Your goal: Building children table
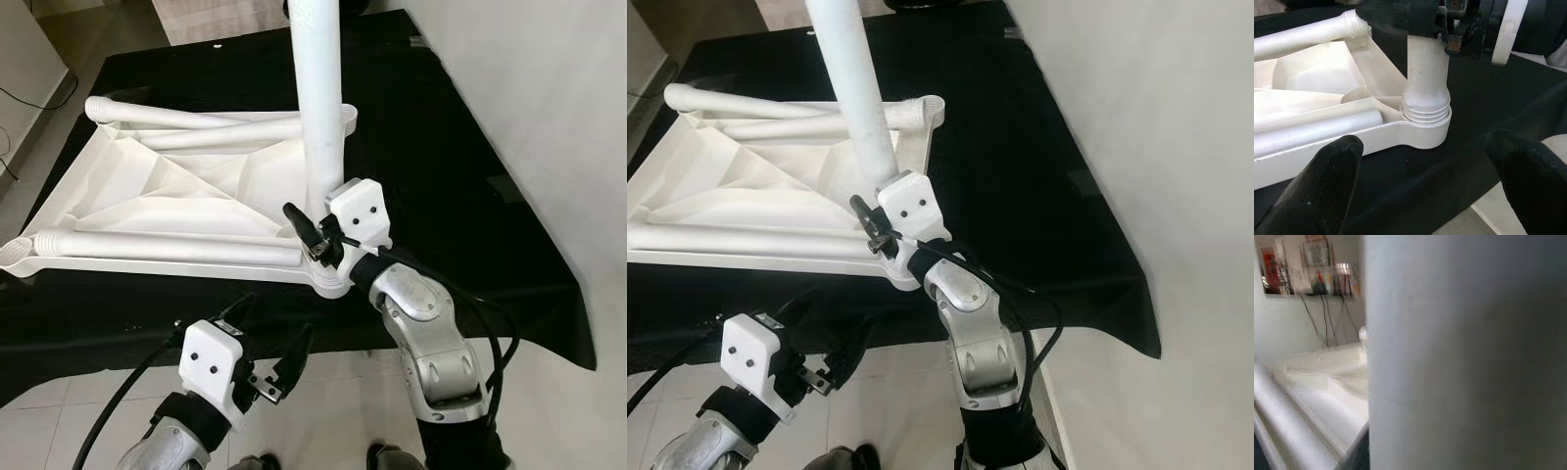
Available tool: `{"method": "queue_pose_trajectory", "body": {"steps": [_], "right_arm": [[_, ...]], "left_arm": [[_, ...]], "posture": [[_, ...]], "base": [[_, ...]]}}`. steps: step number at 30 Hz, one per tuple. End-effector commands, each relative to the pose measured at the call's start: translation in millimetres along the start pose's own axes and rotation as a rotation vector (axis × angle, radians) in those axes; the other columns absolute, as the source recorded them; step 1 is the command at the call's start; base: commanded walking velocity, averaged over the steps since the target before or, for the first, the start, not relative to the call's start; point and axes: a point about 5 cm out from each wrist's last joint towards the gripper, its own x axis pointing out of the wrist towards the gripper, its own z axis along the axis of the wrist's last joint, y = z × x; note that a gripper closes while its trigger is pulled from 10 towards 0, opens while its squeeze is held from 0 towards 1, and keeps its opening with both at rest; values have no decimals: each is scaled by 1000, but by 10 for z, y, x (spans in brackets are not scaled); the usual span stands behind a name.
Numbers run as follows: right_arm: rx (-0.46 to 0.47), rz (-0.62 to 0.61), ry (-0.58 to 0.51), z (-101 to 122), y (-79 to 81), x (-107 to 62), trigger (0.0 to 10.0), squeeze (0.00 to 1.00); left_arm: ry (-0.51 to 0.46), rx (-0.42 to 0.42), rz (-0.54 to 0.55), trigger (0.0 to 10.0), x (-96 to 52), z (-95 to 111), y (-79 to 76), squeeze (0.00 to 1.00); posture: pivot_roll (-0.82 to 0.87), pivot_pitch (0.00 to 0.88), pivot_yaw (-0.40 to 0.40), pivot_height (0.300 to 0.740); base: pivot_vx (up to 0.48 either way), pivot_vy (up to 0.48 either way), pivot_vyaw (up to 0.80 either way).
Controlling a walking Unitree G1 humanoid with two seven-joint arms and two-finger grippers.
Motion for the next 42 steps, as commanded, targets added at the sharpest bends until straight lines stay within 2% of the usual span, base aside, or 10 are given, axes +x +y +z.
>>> {"method": "queue_pose_trajectory", "body": {"steps": [1, 2, 11, 12, 15, 16, 29, 33, 34, 42], "right_arm": [[56, 30, 78, -177, 34, -7, 10000, 0], [149, 222, -37, 25, 66, 52, 10000, 1000], [130, 621, -78, 92, -302, 152, 10000, 1000], [129, 662, -69, 93, -360, 178, 10000, 549], [129, 685, -65, 95, -393, 195, 10000, 549], [145, 710, -65, 110, -439, 227, 10000, 0], [155, 1020, -54, 214, -502, 433, 10000, 0], [159, 1042, -41, 211, -502, 467, 8863, 0], [162, 1056, -36, 207, -502, 479, 0, 0], [156, 1091, -29, 181, -535, 501, 0, 0]], "left_arm": [[16, -1, 10, 10000, -27, -33, 13, 0], [14, -8, 2, 10000, -18, -30, 4, 0], [7, -13, 3, 10000, -22, -13, -27, 0], [7, -13, 4, 10000, -27, -7, -31, 0], [6, -13, 5, 10000, -31, -4, -33, 0], [6, -13, 6, 10000, -36, 1, -37, 0], [18, -15, 3, 10000, -92, 25, -72, 0], [18, -16, 4, 10000, -94, 27, -81, 0], [19, -16, 4, 10000, -95, 26, -87, 0], [23, -15, 6, 10000, -103, 25, -88, 0]], "posture": [[-6, 246, 65, 740], [-8, 250, 63, 740], [9, 260, 47, 740], [12, 263, 46, 740], [12, 263, 46, 740], [19, 268, 45, 740], [78, 278, 43, 740], [84, 277, 38, 740], [89, 277, 35, 740], [85, 272, 41, 740]], "base": [[0, 0, 0], [0, 0, 0], [0, 0, 0], [0, 0, 0], [0, 0, 0], [0, 0, 0], [0, 0, 0], [0, 0, 0], [0, 0, 0], [0, 0, 0]]}}
